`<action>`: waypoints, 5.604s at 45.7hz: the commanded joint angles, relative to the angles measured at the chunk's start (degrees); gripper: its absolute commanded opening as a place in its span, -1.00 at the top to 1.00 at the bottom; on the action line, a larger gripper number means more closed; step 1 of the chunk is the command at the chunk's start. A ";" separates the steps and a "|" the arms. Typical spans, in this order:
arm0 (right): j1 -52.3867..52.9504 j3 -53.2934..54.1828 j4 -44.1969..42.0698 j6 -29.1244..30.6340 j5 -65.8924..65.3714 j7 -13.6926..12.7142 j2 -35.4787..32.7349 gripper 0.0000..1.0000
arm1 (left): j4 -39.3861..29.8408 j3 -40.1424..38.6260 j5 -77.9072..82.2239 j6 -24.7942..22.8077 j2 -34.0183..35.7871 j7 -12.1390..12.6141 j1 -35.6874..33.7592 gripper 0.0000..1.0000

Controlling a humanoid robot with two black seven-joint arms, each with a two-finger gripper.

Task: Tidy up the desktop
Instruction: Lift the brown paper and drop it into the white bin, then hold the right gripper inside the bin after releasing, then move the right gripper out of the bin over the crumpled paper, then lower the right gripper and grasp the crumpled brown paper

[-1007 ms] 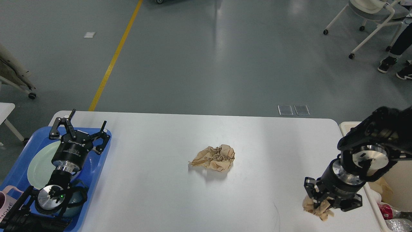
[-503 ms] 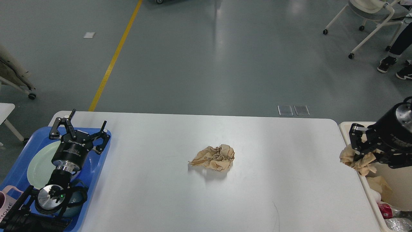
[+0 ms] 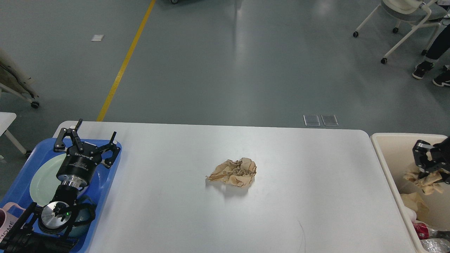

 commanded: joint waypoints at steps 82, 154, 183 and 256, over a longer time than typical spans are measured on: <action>-88.56 36.95 -86.58 -17.29 1.00 -0.90 10.68 -1.00 | 0.00 0.00 0.00 0.00 0.00 0.00 0.08 -0.93; 22.36 20.07 12.39 7.77 -6.91 -5.38 9.80 -0.97 | 0.00 -0.09 0.00 0.00 -0.09 0.00 0.00 -0.93; -28.34 46.87 -24.77 -5.68 -6.91 -6.08 26.76 -0.98 | 0.00 0.09 0.00 0.00 -0.09 0.00 0.00 -0.93; -59.73 63.31 -59.15 -11.83 -7.79 -5.47 41.97 0.40 | 0.00 0.00 0.00 0.00 0.00 0.00 0.08 -0.93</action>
